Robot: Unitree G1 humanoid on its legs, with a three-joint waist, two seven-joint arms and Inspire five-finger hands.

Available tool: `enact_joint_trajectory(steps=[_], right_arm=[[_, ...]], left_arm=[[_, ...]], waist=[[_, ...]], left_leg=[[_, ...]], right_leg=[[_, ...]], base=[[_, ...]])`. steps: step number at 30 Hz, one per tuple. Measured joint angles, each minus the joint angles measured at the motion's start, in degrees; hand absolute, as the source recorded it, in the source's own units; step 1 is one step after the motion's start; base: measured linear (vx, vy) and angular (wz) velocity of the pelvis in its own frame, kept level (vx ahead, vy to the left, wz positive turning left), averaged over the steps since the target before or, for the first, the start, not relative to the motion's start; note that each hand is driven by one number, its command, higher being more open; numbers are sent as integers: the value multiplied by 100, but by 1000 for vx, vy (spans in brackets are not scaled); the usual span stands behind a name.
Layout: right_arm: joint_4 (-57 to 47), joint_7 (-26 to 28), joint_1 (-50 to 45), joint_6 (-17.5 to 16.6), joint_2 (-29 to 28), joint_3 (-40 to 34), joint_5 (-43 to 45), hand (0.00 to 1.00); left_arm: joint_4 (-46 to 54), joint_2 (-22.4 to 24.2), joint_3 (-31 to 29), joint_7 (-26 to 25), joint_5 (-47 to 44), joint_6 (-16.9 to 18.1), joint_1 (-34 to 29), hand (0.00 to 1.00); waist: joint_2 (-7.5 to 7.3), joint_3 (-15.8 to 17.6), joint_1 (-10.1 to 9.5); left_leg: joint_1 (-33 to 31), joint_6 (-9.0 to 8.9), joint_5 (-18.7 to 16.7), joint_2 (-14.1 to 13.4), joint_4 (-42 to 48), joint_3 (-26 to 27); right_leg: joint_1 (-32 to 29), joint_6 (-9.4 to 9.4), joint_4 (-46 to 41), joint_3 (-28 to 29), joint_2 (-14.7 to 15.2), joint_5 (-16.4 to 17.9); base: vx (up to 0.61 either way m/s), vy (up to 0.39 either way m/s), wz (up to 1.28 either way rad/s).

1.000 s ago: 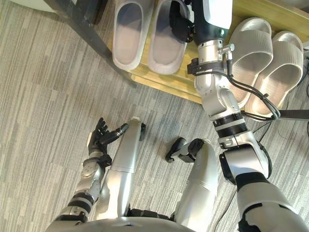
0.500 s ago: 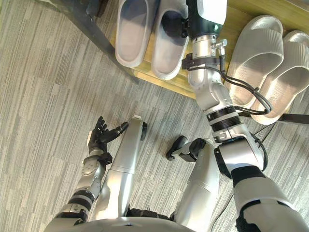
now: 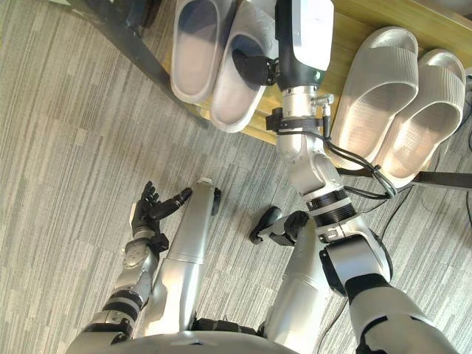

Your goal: Organize the slippers on the shoe rack

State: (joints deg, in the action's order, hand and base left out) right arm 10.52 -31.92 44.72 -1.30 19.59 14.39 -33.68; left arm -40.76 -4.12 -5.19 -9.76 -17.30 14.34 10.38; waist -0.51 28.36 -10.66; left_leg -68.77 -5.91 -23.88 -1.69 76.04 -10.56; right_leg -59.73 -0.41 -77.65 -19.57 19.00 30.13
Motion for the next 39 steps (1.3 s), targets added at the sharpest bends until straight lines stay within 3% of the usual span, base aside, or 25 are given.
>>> enact_joint_trajectory(steps=[9,13,22,27,39], right_arm=[[-669,-62,-756,0,-455,-458,1,100],[-1419,-158,-1350,-126,-936,-544,137,100],[-1871,104,-2837,-811,-2165,-280,1733,100],[-1774,547,-3217,-904,-2335,-65,2602,100],[-1221,1338,-2962,-1341,-2339,-59,4384,100]], left_arm=[[-12,0,-85,-59,2,-68,0,100],[-17,-4,-96,-109,4,-85,-1,100],[-112,5,-311,-150,111,-135,1,100],[-219,2,-339,-163,126,-180,43,100],[-321,24,-483,-147,162,-239,81,100]], waist=[[-25,-3,27],[-26,-3,56],[-81,5,153],[-93,11,177],[-104,5,205]], left_leg=[[67,0,0,-75,-46,51],[90,0,0,-92,-88,69],[261,3,-2,-152,-211,135],[392,4,-1,-147,-301,154],[473,3,-1,-137,-331,154]], right_leg=[[-1,-8,48,57,-72,-39],[7,-5,95,71,-95,-51],[148,53,251,110,-155,-99],[272,28,334,105,-155,-117],[365,53,359,88,-145,-105]], base=[[21,-1,-5],[39,-1,-2],[10,6,-4],[37,0,2],[3,0,0]])
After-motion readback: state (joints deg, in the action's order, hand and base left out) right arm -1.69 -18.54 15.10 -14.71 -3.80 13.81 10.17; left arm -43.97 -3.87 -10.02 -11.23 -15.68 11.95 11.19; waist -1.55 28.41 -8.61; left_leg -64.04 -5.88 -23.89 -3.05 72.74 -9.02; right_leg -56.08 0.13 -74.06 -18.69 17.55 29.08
